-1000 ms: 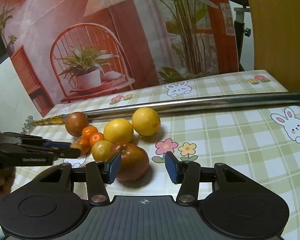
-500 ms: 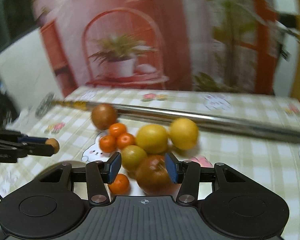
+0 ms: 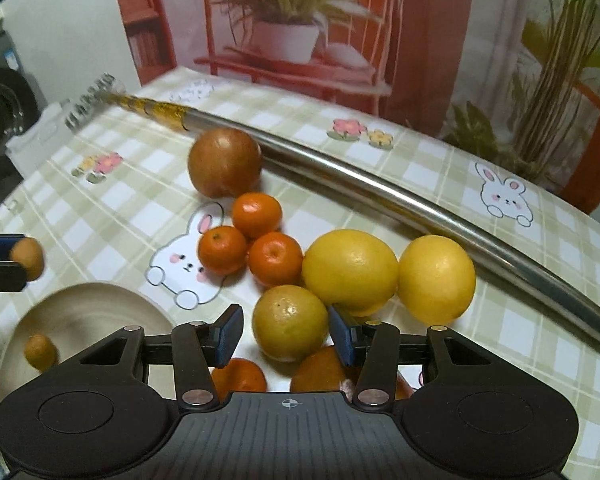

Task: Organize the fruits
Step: 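Grasp a yellow-orange citrus fruit from the pile with the right tool, then release the brown fruit onto the white plate while the right tool releases the citrus there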

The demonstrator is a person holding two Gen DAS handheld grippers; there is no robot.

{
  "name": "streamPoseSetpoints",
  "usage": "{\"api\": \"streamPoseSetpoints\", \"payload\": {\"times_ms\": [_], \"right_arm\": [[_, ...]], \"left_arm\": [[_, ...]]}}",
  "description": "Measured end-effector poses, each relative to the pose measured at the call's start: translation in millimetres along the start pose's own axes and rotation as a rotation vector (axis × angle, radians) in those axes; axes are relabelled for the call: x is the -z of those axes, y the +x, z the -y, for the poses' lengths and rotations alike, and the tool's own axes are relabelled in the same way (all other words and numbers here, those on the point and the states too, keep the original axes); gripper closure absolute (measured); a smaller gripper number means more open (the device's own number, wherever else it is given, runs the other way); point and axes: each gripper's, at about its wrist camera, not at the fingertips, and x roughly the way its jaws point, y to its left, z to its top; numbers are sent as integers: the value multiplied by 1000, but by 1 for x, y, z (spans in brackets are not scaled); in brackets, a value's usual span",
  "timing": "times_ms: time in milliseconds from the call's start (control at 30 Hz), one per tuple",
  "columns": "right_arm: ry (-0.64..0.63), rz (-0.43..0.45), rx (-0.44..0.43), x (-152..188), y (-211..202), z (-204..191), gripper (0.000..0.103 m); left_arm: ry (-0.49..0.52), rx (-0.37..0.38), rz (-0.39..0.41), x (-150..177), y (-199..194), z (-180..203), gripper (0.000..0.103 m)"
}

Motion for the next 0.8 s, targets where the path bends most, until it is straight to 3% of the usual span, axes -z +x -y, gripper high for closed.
{"api": "streamPoseSetpoints", "payload": {"times_ms": [200,400,800], "right_arm": [[-17,-54,43,-5,13,-2,60],[-22,-47,64,-4,12,-5,61],[93,144,-15,23,-50,-17,62]], "left_arm": [[-11,5,2,6,-1,-4,74],[-3,3,-3,9,-2,-4,74],[35,-8,-56,15,3,0,74]]}}
